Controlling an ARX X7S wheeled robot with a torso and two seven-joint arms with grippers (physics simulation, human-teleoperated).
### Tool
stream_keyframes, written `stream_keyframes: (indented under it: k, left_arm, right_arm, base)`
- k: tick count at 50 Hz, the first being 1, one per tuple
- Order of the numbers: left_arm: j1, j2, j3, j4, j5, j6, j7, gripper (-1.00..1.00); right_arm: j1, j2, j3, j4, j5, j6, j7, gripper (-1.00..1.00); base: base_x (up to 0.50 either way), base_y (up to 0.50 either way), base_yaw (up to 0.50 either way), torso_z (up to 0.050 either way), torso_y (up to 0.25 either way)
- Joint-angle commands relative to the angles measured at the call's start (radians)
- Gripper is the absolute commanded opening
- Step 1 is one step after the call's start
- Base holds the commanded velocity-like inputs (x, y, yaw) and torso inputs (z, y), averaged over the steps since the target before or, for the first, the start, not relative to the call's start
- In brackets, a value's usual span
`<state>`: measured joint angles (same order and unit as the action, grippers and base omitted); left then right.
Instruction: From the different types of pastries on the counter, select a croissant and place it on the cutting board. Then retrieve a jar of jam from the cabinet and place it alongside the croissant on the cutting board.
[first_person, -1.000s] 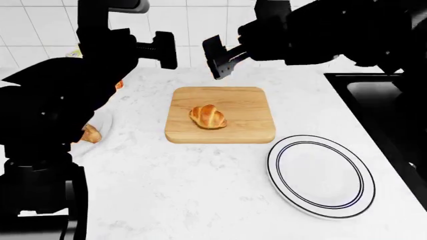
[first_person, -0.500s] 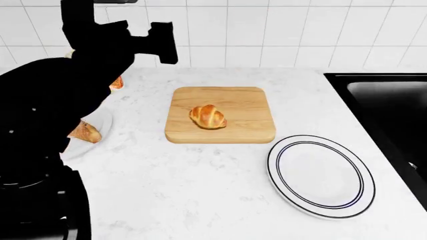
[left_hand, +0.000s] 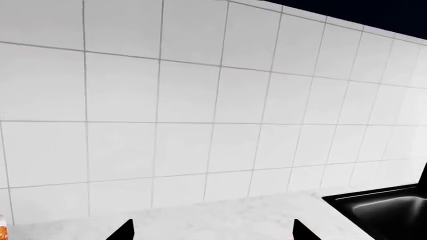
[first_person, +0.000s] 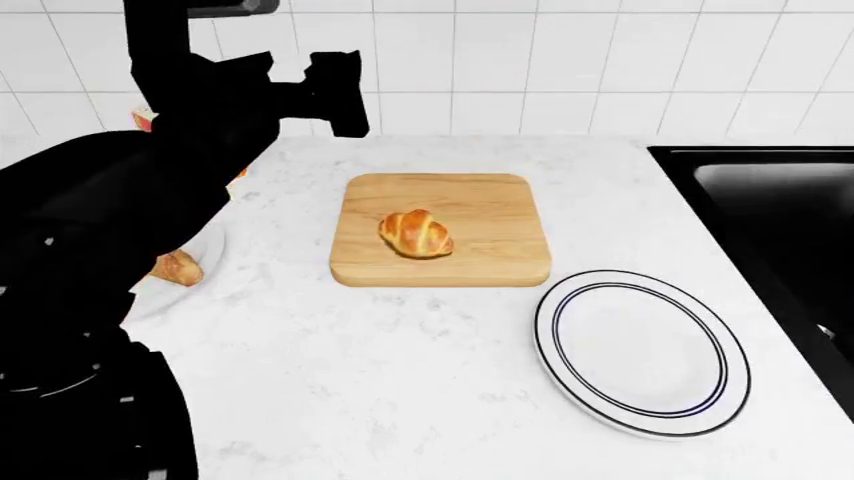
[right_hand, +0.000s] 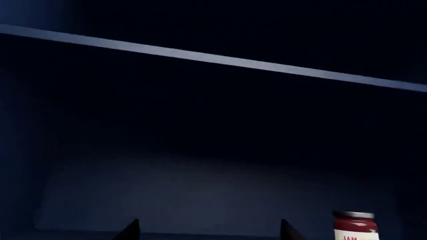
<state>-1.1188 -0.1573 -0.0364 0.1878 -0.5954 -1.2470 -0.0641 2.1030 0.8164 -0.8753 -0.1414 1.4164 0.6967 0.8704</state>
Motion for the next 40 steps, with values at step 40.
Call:
stream_keyframes:
  k: [40]
  left_arm:
    - [0.002,0.003,0.019,0.031,-0.059,-0.028,-0.046,1.0]
  right_arm:
    - [0.11,-0.145,-0.04,0.257,-0.108,0.056,-0.225,1.0]
  base:
    - [0.0,-0.35,0.0,0.0,0.0]
